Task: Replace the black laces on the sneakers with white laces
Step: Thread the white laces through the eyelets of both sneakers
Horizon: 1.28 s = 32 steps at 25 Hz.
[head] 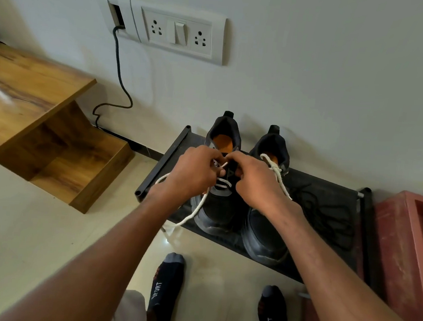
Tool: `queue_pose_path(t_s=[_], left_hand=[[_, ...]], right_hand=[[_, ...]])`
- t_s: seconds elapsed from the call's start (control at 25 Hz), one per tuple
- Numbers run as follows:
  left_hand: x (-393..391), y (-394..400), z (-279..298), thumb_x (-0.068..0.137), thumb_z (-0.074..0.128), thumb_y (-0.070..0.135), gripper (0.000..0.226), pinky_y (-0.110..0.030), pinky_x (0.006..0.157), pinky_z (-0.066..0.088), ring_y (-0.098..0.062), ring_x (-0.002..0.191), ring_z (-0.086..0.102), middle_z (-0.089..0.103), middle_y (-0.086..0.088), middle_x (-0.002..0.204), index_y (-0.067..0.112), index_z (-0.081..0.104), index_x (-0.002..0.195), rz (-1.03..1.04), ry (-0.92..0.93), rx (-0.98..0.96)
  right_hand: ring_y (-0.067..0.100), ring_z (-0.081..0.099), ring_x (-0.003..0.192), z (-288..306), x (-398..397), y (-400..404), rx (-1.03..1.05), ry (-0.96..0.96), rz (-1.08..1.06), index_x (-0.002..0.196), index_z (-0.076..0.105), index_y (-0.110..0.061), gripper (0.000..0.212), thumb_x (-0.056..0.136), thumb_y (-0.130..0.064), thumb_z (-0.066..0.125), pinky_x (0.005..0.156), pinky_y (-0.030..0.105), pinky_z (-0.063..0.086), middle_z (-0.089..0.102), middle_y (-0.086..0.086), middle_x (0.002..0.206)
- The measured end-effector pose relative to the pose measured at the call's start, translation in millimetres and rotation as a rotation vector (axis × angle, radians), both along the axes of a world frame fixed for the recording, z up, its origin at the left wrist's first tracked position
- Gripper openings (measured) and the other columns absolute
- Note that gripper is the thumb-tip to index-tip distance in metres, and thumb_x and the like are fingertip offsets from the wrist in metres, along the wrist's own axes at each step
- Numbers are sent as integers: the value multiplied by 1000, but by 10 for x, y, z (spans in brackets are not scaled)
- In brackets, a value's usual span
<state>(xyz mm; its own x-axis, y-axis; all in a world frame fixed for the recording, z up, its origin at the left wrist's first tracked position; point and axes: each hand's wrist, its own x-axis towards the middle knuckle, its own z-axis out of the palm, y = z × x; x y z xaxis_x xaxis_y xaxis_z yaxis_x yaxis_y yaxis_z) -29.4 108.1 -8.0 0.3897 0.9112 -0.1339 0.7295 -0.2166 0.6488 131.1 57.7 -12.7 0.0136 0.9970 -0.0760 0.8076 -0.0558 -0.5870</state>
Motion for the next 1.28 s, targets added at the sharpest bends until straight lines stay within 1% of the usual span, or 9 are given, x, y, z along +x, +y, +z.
queue_pose_path(t_s=[0.08, 0.16, 0.28, 0.52, 0.72, 0.84, 0.92, 1.04, 1.28], left_hand=[[14, -25, -21, 93, 76, 20, 7, -43, 71, 63, -17, 67, 70, 72, 0, 76, 19, 72, 99, 15, 12, 43], [10, -27, -24, 92, 76, 21, 7, -37, 65, 60, -16, 69, 68, 71, 1, 78, 22, 71, 89, 27, 62, 96], [60, -42, 15, 95, 71, 19, 10, -26, 56, 44, -19, 71, 64, 71, -1, 87, 26, 77, 99, -40, 216, 180], [188, -115, 14, 96, 65, 16, 18, -25, 48, 29, -19, 62, 53, 57, 0, 78, 23, 77, 108, -41, 388, 306], [165, -58, -29, 95, 67, 15, 21, -24, 51, 37, -18, 66, 62, 72, 0, 88, 25, 79, 108, -6, 288, 256], [152, -62, -37, 96, 66, 14, 23, -26, 49, 40, -20, 65, 61, 69, 1, 86, 27, 78, 110, -62, 351, 279], [155, -71, -24, 96, 65, 13, 22, -32, 54, 48, -24, 69, 63, 67, -2, 88, 25, 78, 109, -72, 408, 293], [197, -70, -12, 96, 65, 14, 20, -31, 55, 44, -24, 69, 61, 64, -4, 89, 23, 78, 109, -82, 435, 278], [155, 18, -126, 90, 70, 11, 17, -26, 56, 43, -17, 71, 65, 70, 4, 82, 25, 80, 90, 7, 170, 54]], right_hand=[[17, 62, 93, 13, 36, -4, -18, 39, -34, 130, 62, -33, 62, 86, 9, 57, 77, 35, 54, 65, -6, 102], [16, 60, 86, 12, 67, -10, -46, 70, -31, 124, 63, -35, 60, 85, 10, 57, 73, 35, 53, 61, -7, 92], [13, 60, 85, 1, 126, -19, -72, 100, -15, 123, 63, -39, 62, 86, 10, 56, 71, 33, 54, 60, -7, 93], [17, 64, 87, -51, 216, 7, -92, 134, 2, 120, 62, -43, 62, 87, 8, 55, 78, 45, 59, 64, -4, 96], [20, 66, 84, -65, 219, 34, -101, 150, -2, 121, 63, -43, 59, 90, 7, 52, 72, 42, 57, 64, -4, 95], [21, 67, 84, -77, 229, 43, -95, 156, -10, 119, 63, -42, 58, 90, 8, 52, 71, 43, 58, 65, 0, 95], [19, 66, 84, -77, 227, 46, -98, 148, -8, 120, 62, -41, 57, 91, 8, 54, 66, 36, 57, 65, -1, 95], [18, 65, 82, -79, 217, 45, -104, 149, -13, 121, 62, -39, 56, 91, 8, 54, 62, 30, 51, 64, -1, 95], [17, 65, 82, -83, 205, 47, -93, 160, -26, 118, 63, -38, 56, 89, 8, 54, 66, 35, 55, 64, -1, 91]])
